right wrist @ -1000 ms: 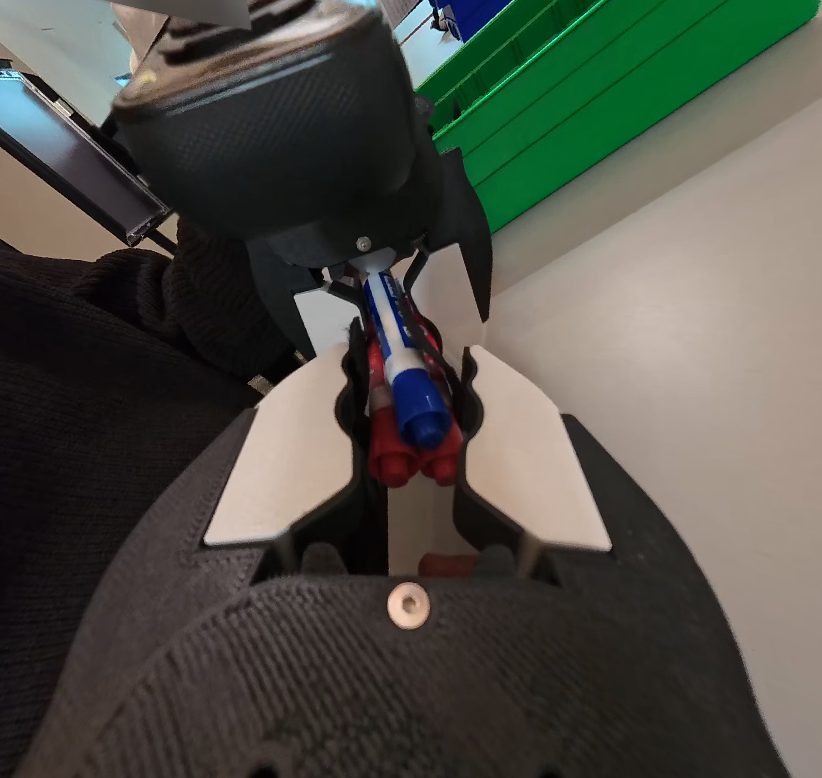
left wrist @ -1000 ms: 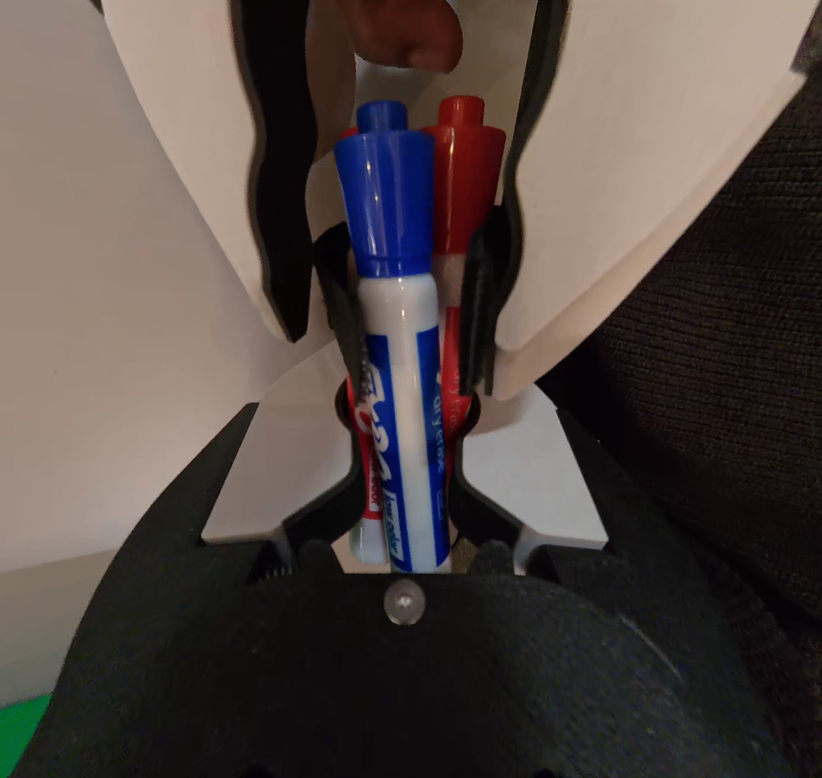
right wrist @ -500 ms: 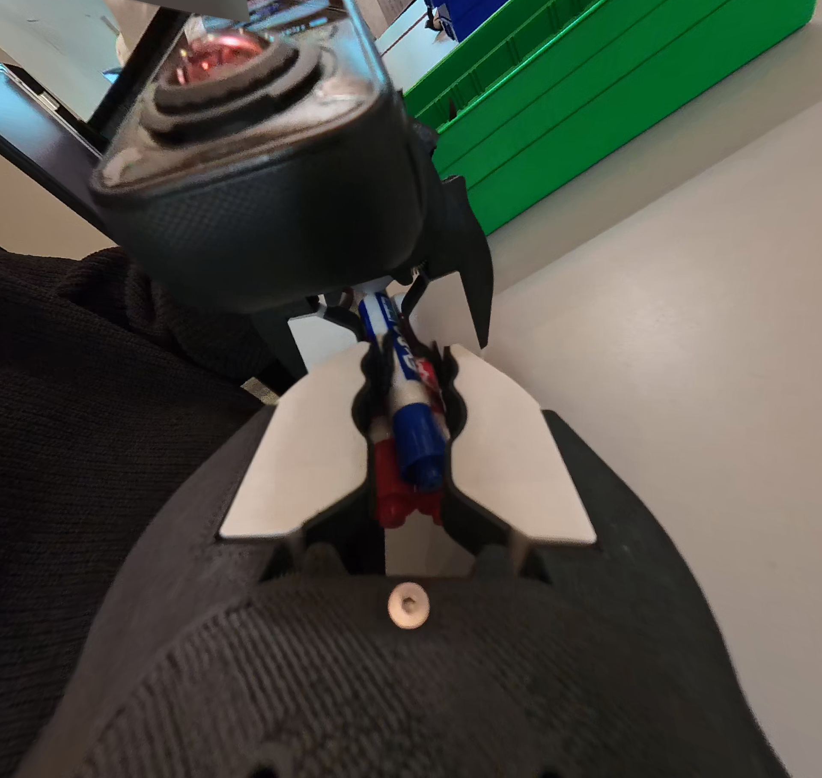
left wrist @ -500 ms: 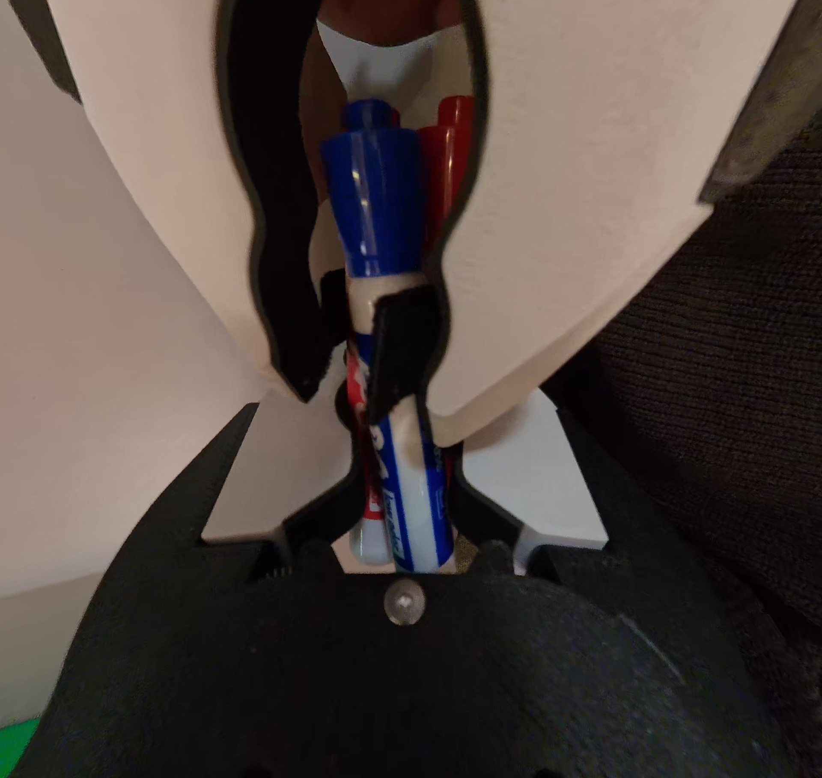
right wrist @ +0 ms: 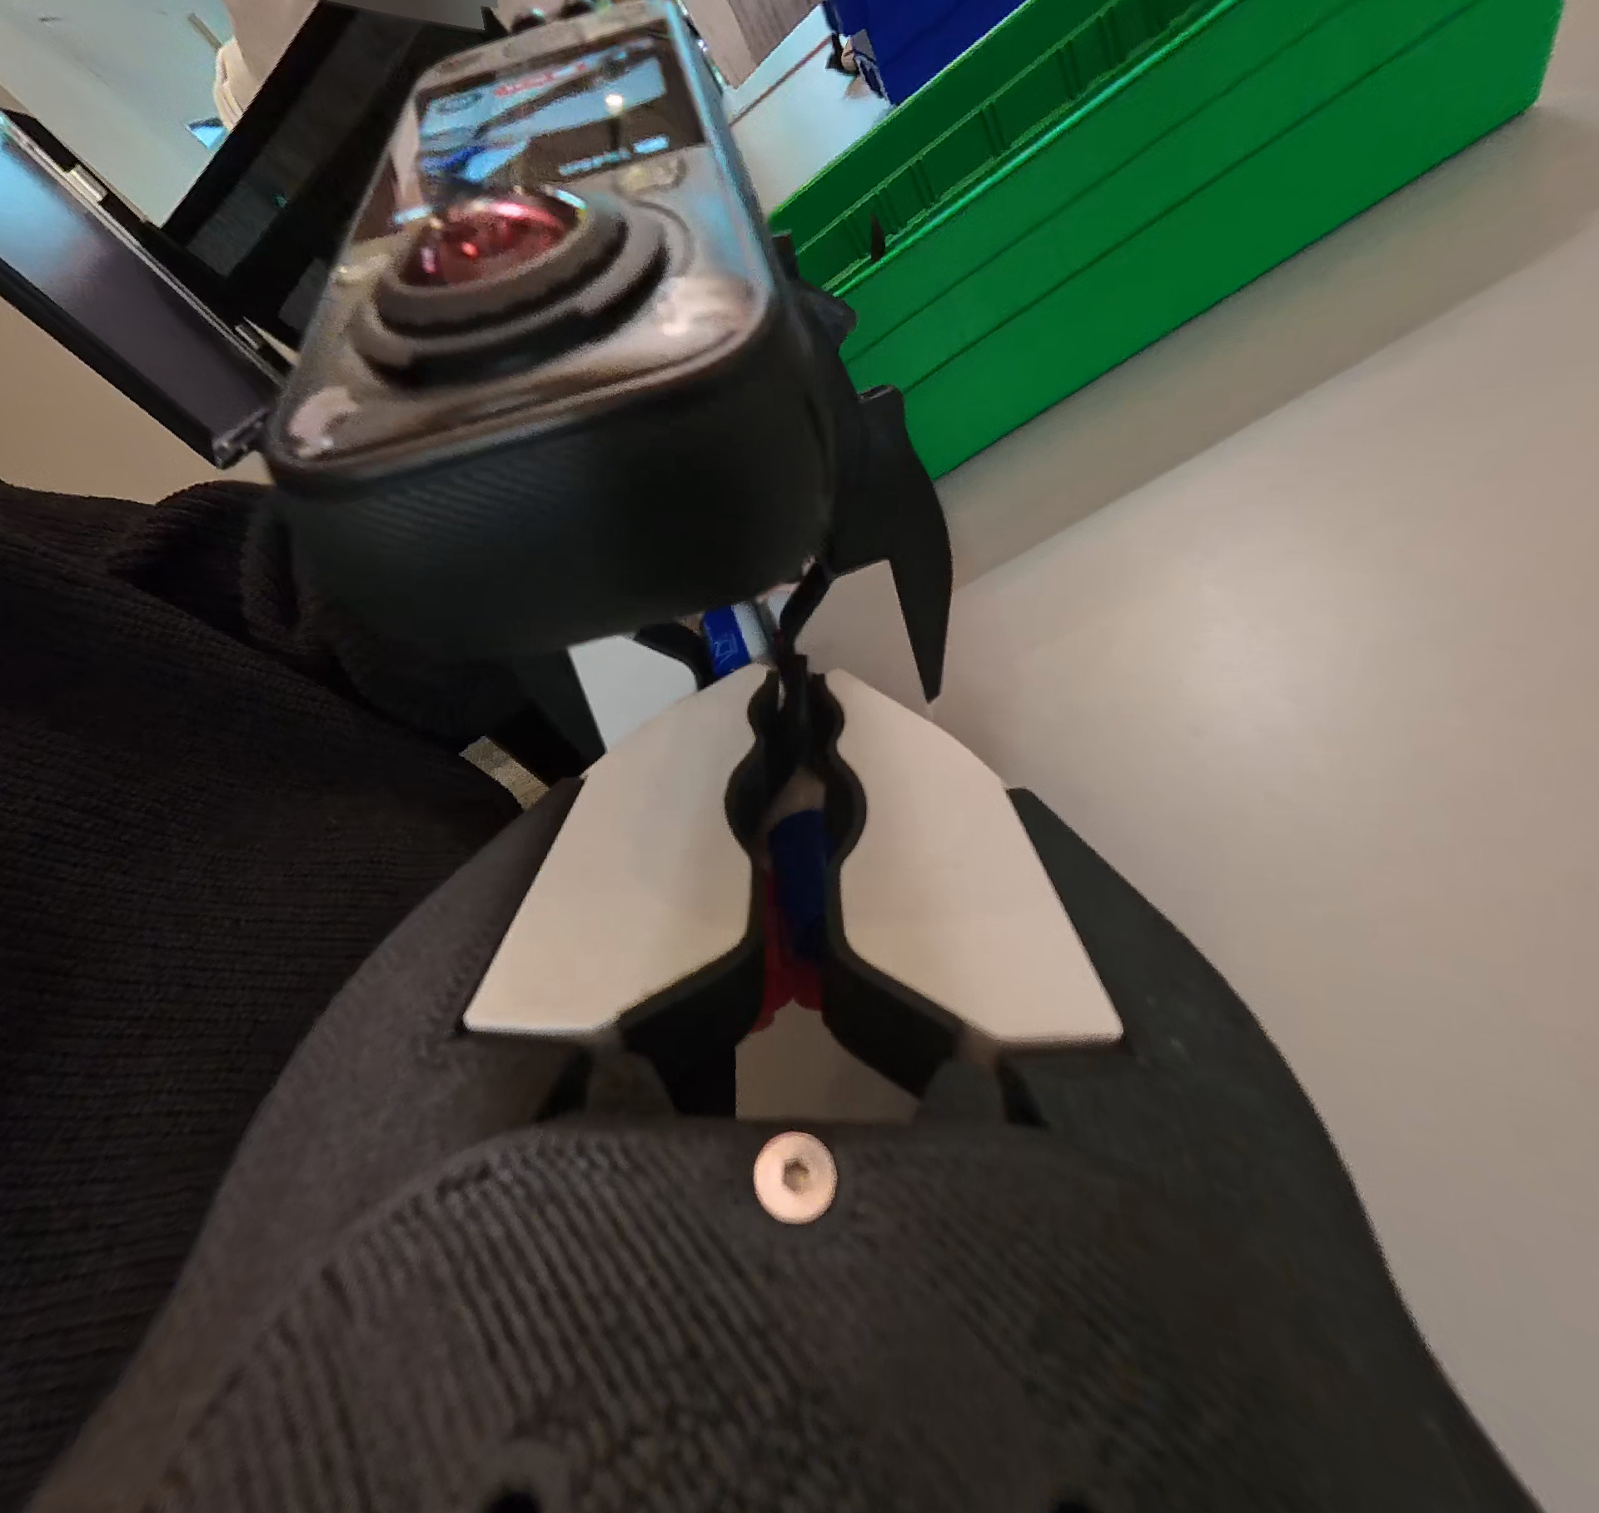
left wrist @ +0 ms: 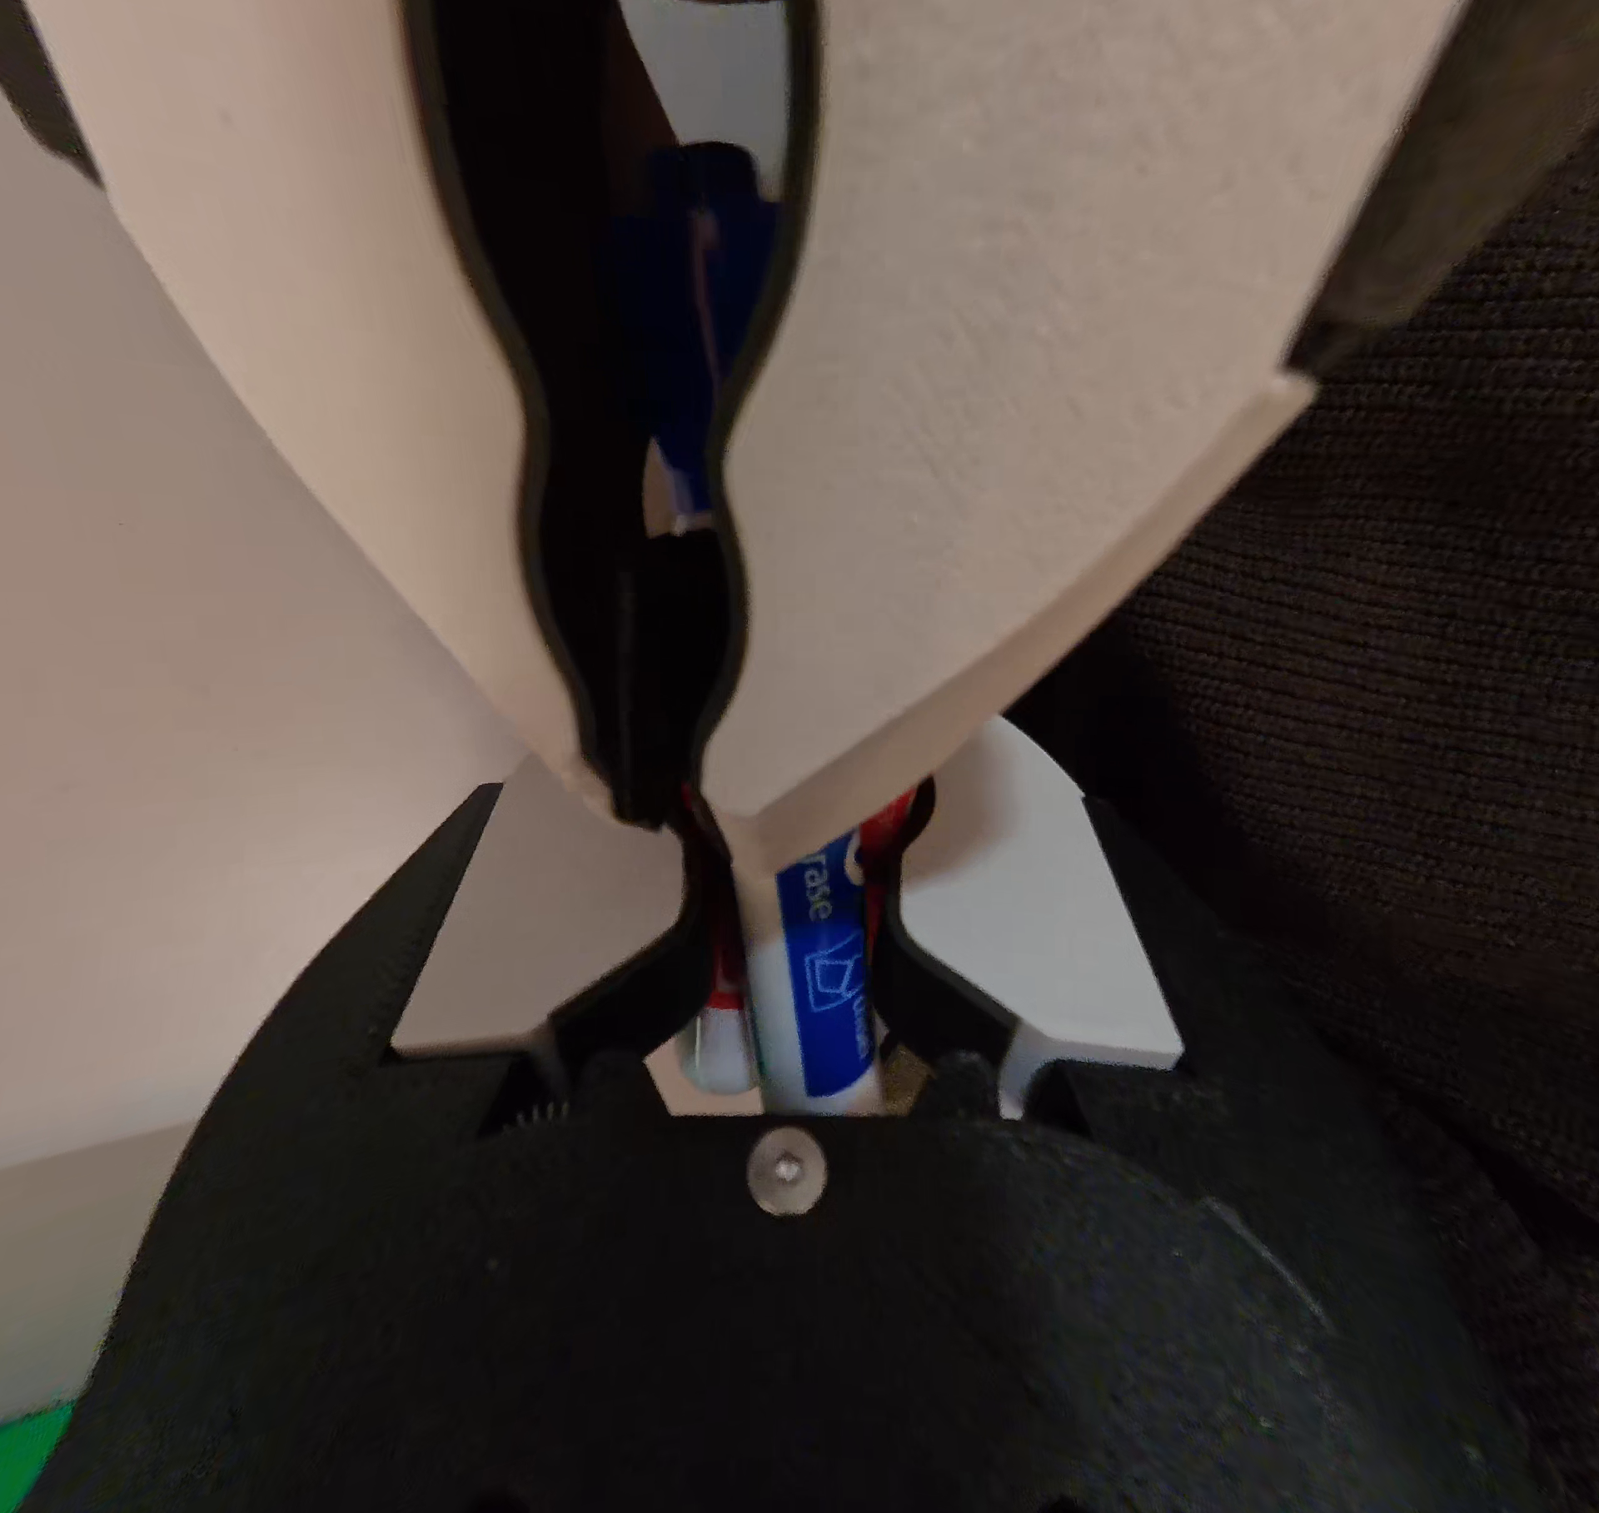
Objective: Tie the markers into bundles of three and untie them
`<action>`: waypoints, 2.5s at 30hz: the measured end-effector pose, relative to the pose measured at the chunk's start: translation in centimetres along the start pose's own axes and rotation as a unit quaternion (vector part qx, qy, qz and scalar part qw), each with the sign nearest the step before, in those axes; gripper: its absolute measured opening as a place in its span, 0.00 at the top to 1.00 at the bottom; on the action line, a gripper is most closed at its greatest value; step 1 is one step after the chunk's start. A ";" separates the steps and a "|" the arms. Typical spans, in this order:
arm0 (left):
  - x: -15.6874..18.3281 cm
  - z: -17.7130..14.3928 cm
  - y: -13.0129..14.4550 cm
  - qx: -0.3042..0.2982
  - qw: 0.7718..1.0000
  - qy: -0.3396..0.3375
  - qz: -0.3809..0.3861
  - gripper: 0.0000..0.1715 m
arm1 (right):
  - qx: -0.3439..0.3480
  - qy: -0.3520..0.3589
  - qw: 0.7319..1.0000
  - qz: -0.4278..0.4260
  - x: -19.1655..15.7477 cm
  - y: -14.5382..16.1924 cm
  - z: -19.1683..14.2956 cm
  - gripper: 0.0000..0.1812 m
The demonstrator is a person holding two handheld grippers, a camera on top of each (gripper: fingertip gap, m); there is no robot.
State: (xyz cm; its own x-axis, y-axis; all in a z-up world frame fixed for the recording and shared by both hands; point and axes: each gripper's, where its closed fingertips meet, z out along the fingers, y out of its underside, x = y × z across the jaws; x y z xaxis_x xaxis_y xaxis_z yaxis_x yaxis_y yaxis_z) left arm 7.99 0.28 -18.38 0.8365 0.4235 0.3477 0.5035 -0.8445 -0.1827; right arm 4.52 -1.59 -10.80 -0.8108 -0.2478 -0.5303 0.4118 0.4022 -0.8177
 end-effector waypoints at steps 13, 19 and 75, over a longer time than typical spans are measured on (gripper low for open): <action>-0.2 -0.5 -0.1 0.010 1.000 -0.008 0.001 0.75 | 0.039 -0.001 0.999 -0.006 -0.1 -1.7 -1.2 0.74; -0.4 -0.6 0.0 0.013 1.000 -0.009 0.000 0.75 | 0.070 0.009 0.997 0.028 1.4 -2.8 -3.5 0.68; -3.4 0.6 4.6 0.068 0.982 -0.135 -0.112 0.74 | -0.312 0.453 0.827 -0.111 10.1 6.3 -13.9 0.75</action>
State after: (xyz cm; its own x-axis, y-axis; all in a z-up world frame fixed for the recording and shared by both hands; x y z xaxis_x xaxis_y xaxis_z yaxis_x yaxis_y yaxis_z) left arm 7.63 -4.84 -20.95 0.7189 0.6810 0.1393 0.6903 -0.6761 -0.2576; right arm -6.89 10.63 -18.18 -0.9331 0.2721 0.2349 0.1451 0.8829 -0.4466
